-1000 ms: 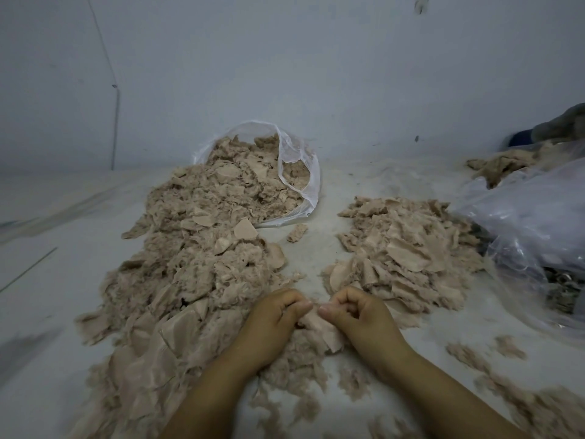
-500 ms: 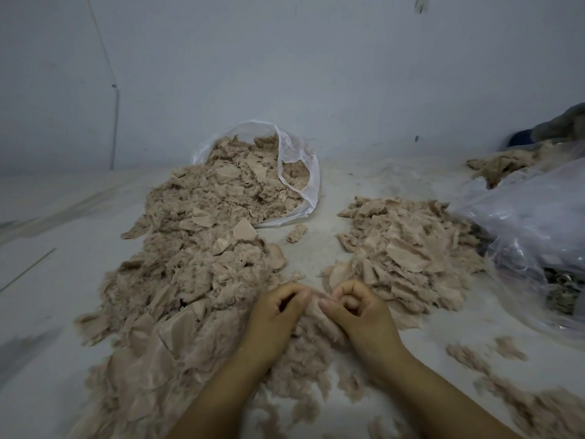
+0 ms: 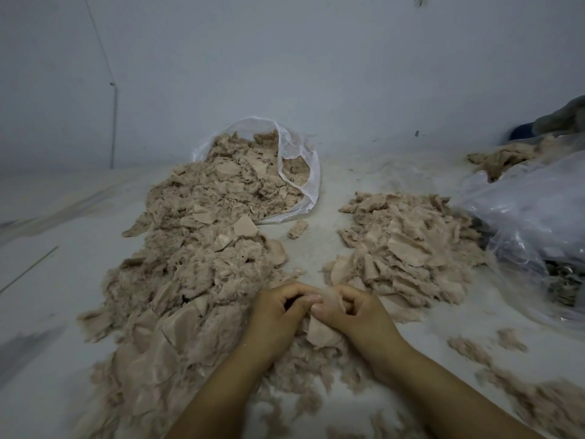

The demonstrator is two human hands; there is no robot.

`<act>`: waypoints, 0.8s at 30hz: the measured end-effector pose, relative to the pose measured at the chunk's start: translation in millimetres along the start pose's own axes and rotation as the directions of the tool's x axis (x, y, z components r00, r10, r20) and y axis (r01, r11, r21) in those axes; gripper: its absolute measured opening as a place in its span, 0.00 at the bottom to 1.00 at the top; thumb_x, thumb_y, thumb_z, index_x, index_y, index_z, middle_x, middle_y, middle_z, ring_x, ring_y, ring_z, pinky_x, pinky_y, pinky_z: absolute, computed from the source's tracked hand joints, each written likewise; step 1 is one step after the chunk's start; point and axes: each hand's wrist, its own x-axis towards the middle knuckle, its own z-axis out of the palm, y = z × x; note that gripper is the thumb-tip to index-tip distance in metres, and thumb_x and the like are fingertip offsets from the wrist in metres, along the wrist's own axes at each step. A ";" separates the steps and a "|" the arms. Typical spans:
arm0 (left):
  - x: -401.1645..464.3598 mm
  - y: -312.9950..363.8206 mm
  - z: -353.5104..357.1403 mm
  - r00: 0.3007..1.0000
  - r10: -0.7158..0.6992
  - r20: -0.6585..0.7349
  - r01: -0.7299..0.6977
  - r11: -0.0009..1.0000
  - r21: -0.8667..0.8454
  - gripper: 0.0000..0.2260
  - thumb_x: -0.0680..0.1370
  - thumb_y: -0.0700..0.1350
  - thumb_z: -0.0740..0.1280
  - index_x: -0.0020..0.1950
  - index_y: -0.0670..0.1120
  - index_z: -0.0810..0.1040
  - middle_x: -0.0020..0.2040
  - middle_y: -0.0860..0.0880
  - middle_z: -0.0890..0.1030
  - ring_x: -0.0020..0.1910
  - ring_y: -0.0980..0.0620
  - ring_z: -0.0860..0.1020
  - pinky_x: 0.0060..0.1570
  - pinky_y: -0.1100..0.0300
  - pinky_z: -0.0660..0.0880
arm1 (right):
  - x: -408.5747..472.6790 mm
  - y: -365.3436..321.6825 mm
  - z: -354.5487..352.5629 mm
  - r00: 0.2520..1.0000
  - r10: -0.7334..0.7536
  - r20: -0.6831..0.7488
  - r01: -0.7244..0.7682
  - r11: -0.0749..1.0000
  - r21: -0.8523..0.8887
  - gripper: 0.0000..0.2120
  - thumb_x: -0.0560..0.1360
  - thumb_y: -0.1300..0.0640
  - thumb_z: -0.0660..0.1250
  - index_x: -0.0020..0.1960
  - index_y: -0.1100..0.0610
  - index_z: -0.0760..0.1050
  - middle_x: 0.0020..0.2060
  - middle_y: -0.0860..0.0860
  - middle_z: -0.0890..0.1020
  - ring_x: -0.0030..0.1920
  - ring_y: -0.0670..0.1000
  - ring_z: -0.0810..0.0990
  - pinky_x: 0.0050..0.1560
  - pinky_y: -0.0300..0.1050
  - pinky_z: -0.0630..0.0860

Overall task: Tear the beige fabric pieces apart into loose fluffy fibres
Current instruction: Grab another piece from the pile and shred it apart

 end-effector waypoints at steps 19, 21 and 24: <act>-1.9 3.9 2.0 0.984 -0.173 -0.037 0.166 0.975 -0.149 0.06 0.79 0.41 0.64 0.44 0.45 0.79 0.35 0.52 0.80 0.34 0.57 0.77 0.36 0.65 0.74 | 3.6 -2.1 -5.6 0.980 0.040 -0.197 0.008 0.971 0.240 0.06 0.72 0.61 0.71 0.46 0.62 0.76 0.31 0.53 0.82 0.28 0.48 0.79 0.27 0.37 0.74; -2.2 4.0 4.7 0.988 -0.149 -0.040 0.145 0.986 -0.088 0.09 0.80 0.43 0.60 0.42 0.45 0.75 0.33 0.52 0.75 0.32 0.59 0.73 0.34 0.66 0.70 | 3.0 -1.6 -4.1 0.982 0.048 -0.182 -0.009 0.978 0.207 0.05 0.72 0.61 0.71 0.44 0.60 0.77 0.30 0.53 0.80 0.26 0.48 0.75 0.26 0.36 0.72; -2.6 1.4 8.6 0.993 -0.094 -0.066 0.094 0.996 -0.004 0.10 0.81 0.44 0.57 0.41 0.46 0.71 0.33 0.53 0.72 0.29 0.62 0.69 0.32 0.67 0.67 | 1.3 -2.6 -2.8 0.988 0.047 -0.146 -0.019 0.981 0.191 0.06 0.70 0.60 0.72 0.43 0.60 0.76 0.27 0.52 0.77 0.24 0.46 0.73 0.25 0.36 0.71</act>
